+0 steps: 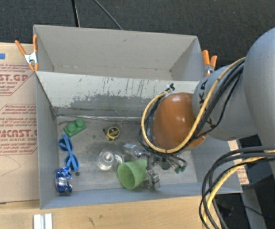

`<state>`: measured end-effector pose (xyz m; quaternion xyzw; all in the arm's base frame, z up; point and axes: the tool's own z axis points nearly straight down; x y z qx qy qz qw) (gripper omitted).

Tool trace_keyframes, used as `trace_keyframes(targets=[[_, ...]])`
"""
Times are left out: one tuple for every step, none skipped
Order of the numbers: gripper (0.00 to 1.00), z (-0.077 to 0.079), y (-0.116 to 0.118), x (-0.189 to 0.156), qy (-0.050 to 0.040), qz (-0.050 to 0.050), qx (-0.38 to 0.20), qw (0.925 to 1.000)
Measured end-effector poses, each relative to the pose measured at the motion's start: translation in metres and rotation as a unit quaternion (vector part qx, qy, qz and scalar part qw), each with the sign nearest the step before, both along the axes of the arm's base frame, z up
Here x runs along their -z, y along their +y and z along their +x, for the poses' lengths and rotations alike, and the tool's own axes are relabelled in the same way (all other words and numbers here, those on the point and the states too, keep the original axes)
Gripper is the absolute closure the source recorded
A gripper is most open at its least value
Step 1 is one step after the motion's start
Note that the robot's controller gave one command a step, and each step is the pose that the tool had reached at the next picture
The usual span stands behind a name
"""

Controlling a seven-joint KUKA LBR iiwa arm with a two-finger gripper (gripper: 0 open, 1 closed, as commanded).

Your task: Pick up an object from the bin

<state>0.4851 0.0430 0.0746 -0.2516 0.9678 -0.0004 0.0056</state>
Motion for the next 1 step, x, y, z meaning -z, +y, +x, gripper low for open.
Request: trace_keyframes(targets=[[1.00,-0.0017,-0.0007,-0.0007,0.0034,-0.001,0.001,1.0000]])
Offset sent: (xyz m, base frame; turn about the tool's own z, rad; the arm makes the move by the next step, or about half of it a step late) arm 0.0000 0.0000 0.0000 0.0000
